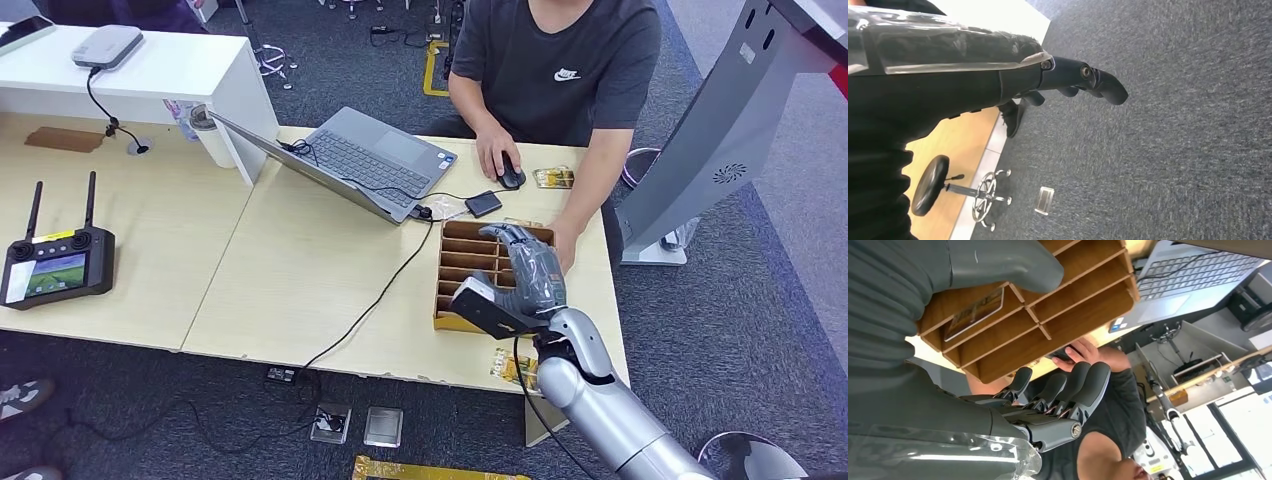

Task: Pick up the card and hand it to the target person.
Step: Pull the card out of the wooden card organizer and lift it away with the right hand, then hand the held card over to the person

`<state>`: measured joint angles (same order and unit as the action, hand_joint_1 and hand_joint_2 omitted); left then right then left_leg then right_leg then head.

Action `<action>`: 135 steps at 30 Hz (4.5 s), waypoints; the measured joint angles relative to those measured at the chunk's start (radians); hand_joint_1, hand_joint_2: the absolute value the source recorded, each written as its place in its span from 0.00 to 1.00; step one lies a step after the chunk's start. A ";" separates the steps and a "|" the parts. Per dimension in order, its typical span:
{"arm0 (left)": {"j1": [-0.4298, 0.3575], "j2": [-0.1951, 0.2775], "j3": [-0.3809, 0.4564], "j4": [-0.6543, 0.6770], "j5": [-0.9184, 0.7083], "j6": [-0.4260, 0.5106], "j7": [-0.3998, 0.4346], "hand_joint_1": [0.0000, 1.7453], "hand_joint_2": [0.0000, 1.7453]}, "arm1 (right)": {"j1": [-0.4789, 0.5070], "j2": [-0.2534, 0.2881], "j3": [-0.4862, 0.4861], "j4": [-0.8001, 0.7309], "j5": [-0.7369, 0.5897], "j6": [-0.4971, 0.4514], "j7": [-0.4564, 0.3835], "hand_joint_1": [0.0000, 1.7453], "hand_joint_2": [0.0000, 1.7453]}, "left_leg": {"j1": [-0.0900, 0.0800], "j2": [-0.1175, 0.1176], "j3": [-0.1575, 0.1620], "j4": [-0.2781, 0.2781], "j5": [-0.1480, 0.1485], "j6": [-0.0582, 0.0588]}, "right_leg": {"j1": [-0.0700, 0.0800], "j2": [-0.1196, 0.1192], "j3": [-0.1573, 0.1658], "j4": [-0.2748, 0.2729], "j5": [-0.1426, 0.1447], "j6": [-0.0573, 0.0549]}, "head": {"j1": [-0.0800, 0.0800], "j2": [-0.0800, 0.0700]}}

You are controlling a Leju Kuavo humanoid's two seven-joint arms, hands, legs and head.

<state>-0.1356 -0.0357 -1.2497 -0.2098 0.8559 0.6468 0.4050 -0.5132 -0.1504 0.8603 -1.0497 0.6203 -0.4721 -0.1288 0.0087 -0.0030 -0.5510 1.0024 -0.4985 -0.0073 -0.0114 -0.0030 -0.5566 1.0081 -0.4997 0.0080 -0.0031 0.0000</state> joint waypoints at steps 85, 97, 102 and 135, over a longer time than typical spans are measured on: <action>0.002 -0.001 0.000 0.000 -0.017 0.010 0.000 0.00 1.00 | 0.020 -0.066 -0.026 0.068 0.067 -0.031 0.103 1.00 1.00 | 0.000 0.000 0.000 0.000 0.000 0.000 | 0.000 0.000 0.000 0.000 0.000 0.000 | 0.000 0.000; 0.003 -0.001 0.000 0.000 -0.016 0.006 -0.003 0.00 1.00 | 0.080 -0.117 -0.069 -0.243 0.130 -0.073 0.193 1.00 1.00 | 0.000 0.000 0.000 0.000 0.000 0.000 | 0.000 0.000 0.000 0.000 0.000 0.000 | 0.000 0.000; 0.003 -0.001 0.000 0.000 -0.009 0.001 -0.004 0.00 1.00 | 0.102 -0.128 -0.094 -0.362 0.156 -0.070 0.205 1.00 1.00 | 0.000 0.000 0.001 0.000 0.000 0.000 | 0.000 0.000 0.000 0.000 0.000 0.000 | 0.000 0.000; -0.003 0.005 0.004 0.000 0.014 -0.009 0.019 0.00 1.00 | -0.324 0.222 -0.115 0.411 0.014 -0.024 -0.008 0.12 1.00 | 0.000 -0.001 -0.001 0.000 0.000 0.000 | 0.000 -0.001 -0.001 0.001 0.000 0.000 | 0.000 0.000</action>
<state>-0.1386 -0.0305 -1.2459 -0.2098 0.8697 0.6374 0.4243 -0.8376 0.0719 0.7458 -0.6385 0.6343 -0.4956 -0.1373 0.0088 -0.0038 -0.5520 1.0024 -0.4983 -0.0074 -0.0113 -0.0035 -0.5572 1.0086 -0.4997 0.0079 -0.0031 0.0000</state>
